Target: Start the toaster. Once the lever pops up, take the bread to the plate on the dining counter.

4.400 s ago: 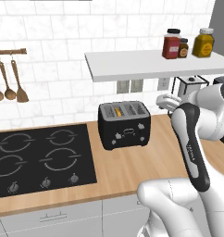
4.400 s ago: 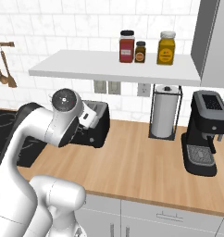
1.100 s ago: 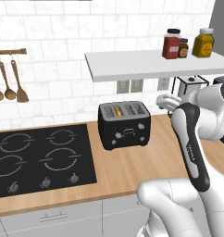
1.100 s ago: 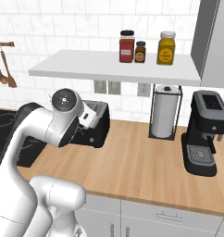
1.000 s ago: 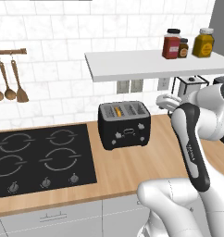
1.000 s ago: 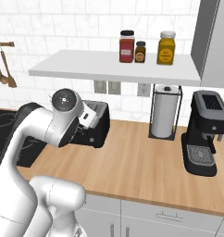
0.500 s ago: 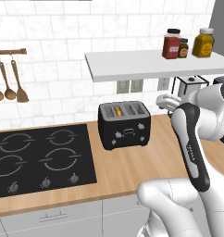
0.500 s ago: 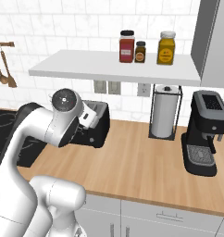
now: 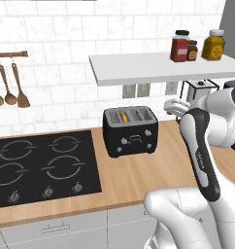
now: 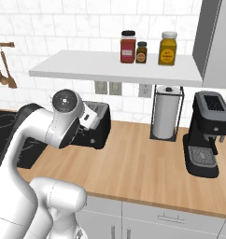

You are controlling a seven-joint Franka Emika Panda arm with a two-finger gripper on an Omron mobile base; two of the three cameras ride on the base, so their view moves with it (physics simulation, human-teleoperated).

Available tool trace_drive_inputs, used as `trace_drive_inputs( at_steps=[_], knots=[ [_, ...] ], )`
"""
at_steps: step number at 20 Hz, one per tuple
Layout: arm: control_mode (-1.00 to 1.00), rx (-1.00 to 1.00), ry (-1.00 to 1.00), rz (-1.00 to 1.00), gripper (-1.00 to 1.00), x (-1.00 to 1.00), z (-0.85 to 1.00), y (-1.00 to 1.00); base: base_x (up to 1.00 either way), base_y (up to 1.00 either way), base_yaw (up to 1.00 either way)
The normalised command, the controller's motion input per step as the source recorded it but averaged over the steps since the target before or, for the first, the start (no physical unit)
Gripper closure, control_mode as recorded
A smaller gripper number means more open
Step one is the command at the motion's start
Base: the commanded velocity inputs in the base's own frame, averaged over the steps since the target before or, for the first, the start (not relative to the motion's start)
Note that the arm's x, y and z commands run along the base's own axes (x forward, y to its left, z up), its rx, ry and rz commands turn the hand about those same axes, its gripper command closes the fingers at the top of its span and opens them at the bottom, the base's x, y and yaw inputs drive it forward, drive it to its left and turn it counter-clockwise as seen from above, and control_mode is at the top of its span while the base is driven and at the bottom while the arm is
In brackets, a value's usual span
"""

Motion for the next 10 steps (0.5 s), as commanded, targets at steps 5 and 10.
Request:
trace_drive_inputs(
  at_steps=[5, 10],
  knots=[
    [-1.00, 0.00, 0.00, 0.00, -1.00, 0.00, 0.00, 0.00, 0.00, 0.00, 0.00],
    [-1.00, 0.00, 0.00, 0.00, -1.00, 0.00, 0.00, 0.00, 0.00, 0.00, 0.00]
  ],
)
